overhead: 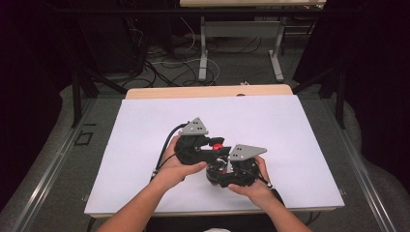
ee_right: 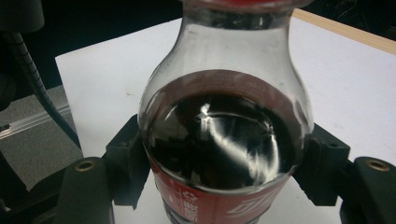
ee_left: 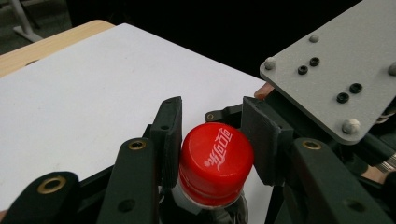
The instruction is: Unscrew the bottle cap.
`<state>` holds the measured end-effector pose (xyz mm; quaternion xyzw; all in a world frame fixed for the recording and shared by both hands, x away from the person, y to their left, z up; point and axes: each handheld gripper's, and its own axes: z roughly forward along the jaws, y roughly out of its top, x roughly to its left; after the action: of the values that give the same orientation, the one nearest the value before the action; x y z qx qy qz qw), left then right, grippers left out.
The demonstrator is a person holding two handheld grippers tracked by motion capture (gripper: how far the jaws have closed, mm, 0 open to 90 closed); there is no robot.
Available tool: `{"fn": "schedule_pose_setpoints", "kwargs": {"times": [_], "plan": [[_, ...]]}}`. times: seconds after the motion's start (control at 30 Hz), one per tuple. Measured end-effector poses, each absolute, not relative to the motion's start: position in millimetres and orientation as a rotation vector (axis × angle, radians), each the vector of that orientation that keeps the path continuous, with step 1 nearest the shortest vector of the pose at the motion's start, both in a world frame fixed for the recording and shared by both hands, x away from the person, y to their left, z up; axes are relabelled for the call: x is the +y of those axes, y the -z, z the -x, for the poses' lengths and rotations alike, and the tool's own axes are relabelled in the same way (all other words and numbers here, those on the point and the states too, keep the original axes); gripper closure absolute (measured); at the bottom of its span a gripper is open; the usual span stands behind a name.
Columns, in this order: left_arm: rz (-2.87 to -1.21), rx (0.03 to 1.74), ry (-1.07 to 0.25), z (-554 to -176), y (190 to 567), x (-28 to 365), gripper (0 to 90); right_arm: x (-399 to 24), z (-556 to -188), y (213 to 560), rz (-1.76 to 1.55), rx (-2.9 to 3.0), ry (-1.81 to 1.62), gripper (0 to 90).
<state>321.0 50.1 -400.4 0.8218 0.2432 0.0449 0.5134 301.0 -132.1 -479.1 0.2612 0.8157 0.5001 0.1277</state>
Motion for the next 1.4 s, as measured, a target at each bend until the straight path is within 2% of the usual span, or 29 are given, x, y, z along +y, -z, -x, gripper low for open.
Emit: {"fn": "schedule_pose_setpoints", "kwargs": {"times": [0.27,0.97,1.4], "plan": [[-1.968,0.619,-0.223,-313.1,399.1,43.9,61.3,-133.0,-301.6,479.3,-0.777,2.355,-1.453,30.1],[-1.954,0.629,-0.258,-312.7,381.2,58.3,61.2,-135.4,-303.3,480.5,-0.775,2.345,-1.447,30.1],[-1.935,0.74,-0.287,-325.0,383.2,80.0,61.2,-141.9,-306.6,478.6,-0.801,2.318,-1.439,30.1]]}}
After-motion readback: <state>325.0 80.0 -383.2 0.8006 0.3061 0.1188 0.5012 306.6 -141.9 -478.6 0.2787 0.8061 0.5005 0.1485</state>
